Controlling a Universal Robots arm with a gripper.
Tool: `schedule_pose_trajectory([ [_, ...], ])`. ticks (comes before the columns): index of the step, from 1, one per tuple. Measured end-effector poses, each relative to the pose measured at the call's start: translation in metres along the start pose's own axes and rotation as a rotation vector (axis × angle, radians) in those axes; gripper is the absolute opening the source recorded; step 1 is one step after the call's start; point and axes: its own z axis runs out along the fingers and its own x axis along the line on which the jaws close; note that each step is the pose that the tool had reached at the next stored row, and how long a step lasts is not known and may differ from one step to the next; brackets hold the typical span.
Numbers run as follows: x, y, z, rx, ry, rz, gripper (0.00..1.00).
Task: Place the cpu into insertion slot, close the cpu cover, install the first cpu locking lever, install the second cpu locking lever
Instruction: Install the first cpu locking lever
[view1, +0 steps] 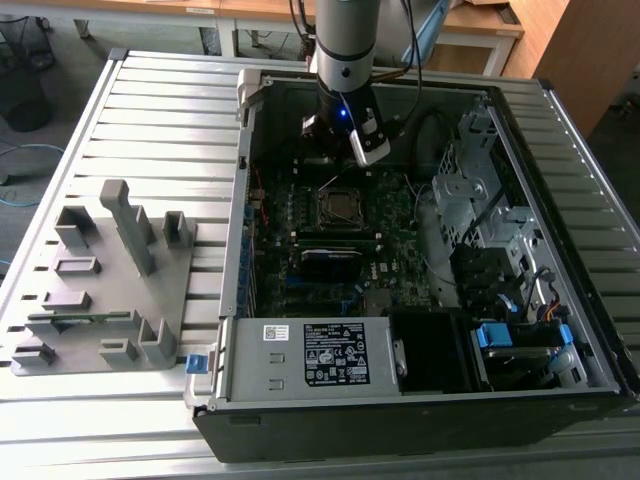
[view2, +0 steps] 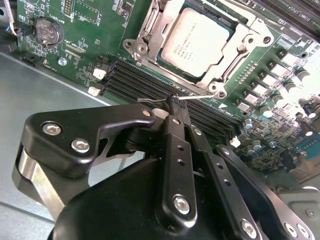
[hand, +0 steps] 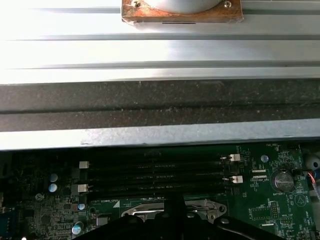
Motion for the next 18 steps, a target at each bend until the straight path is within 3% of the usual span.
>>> schedule_pose_trajectory([
  [18, -0.0001, 0.0016, 0.0013, -0.0002, -0.0001, 0.0, 0.1],
])
